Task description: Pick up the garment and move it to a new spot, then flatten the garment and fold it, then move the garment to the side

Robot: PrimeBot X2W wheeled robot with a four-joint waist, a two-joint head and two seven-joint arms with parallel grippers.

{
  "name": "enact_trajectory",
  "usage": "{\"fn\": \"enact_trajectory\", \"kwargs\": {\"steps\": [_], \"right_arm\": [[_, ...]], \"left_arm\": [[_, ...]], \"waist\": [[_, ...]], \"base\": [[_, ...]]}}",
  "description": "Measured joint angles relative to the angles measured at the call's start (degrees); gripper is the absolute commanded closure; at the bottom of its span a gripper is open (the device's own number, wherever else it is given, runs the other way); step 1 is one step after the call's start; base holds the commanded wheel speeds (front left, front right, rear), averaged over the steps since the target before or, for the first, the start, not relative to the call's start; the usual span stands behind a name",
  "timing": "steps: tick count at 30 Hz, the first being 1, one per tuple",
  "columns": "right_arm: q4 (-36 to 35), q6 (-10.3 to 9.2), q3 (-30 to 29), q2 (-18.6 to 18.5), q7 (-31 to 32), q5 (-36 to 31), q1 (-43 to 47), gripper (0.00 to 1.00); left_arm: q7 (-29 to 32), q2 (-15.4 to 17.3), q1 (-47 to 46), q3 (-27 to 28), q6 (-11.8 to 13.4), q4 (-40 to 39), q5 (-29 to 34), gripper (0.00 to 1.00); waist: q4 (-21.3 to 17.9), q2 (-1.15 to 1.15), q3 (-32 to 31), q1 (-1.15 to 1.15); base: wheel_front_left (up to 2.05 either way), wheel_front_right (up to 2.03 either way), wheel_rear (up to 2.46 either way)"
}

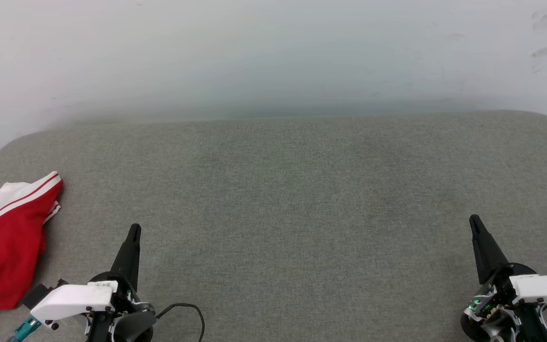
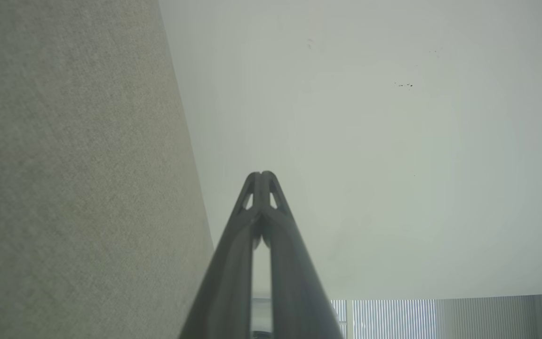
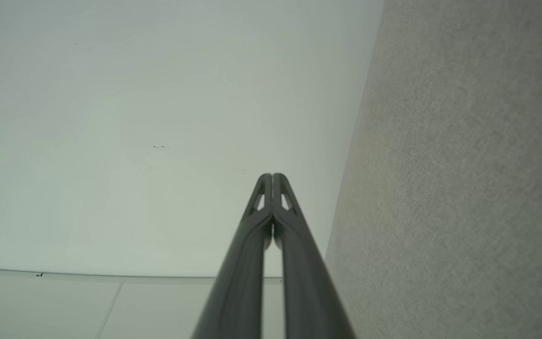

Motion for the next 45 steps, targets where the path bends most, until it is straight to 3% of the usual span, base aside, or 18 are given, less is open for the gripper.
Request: {"fn": "enact_trajectory", "kwargs": {"steps": [7,8,20,27,45], "right_arm": [[0.0,0.0,0.0,0.0,0.0,0.0,0.0,1.0],[0.0,0.0,0.0,0.0,0.0,0.0,0.0,0.0],[-1.2,-0.1,1.4,0.1,-2.2,-1.0,1.9,0.0],[-2.9,-0.1,2.5,-0.2,-4.2,-4.3,2.7,0.0],[-6.5,-0.1,3.8,-0.7,-8.5,-31.7,3.7,0.0]], "left_arm": [[0.0,0.0,0.0,0.0,0.0,0.0,0.0,1.0],[0.0,0.0,0.0,0.0,0.0,0.0,0.0,0.0],[-2.5,-0.2,1.5,-2.8,0.0,-1.2,0.7,0.0],[-4.3,-0.1,2.0,-4.4,0.0,-3.1,5.3,0.0],[-8.4,-0.1,3.2,-6.6,0.0,-7.0,30.7,0.0]], "waist": [[0.0,0.0,0.0,0.0],[0.0,0.0,0.0,0.0],[0.0,0.0,0.0,0.0],[0.1,0.0,-0.1,0.0],[0.2,0.0,-0.3,0.0]], "base": [[0.0,0.0,0.0],[0.0,0.0,0.0],[0.0,0.0,0.0],[0.0,0.0,0.0],[0.0,0.0,0.0]]}}
